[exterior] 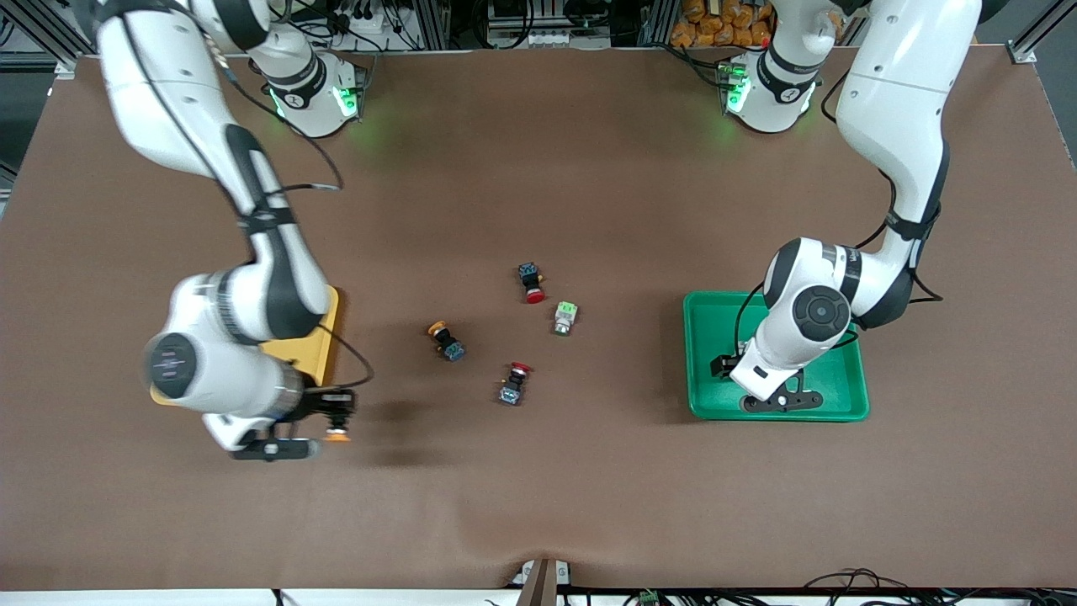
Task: Place green and yellow buttons in trays
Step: 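Drop the green button in the green tray while the right gripper drops yellow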
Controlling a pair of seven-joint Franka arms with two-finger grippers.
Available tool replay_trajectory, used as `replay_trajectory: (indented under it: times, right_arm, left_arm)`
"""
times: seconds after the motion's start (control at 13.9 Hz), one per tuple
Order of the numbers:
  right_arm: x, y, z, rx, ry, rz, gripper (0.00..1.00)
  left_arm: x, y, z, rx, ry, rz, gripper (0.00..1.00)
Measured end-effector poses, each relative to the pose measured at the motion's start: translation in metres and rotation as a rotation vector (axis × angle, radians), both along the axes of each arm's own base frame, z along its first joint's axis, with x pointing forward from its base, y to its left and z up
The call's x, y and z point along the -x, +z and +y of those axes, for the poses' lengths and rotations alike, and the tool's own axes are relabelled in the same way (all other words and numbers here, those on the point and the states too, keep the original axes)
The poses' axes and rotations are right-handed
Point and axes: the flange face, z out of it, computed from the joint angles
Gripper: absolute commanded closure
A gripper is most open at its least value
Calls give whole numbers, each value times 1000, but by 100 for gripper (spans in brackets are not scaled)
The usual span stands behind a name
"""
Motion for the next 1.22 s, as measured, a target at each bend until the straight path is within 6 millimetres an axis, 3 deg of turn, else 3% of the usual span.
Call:
replay_trajectory:
  times: [0.29,0.57,0.79,0.86,0.93,1.0,1.22]
  right_arm:
    - [8,3,-85,-15,48,57,100]
    - [29,-12,-173,-42,10,172,98]
    - [47,-31,-233,-70,-9,211,85]
    - [54,-39,-249,-79,-11,223,77]
    - [59,-46,-263,-89,-9,231,46]
    - [64,-52,-274,-96,-7,236,0]
    - [69,-56,-279,-115,3,261,0]
  left_arm:
    - [10,37,-65,53,-88,-17,0]
    - [34,43,-125,98,-176,-7,0]
    - [63,33,-173,98,-238,15,0]
    - [71,28,-187,97,-248,23,0]
    - [79,24,-198,97,-254,28,0]
    - [85,20,-208,101,-255,27,0]
    - [100,10,-236,126,-268,4,0]
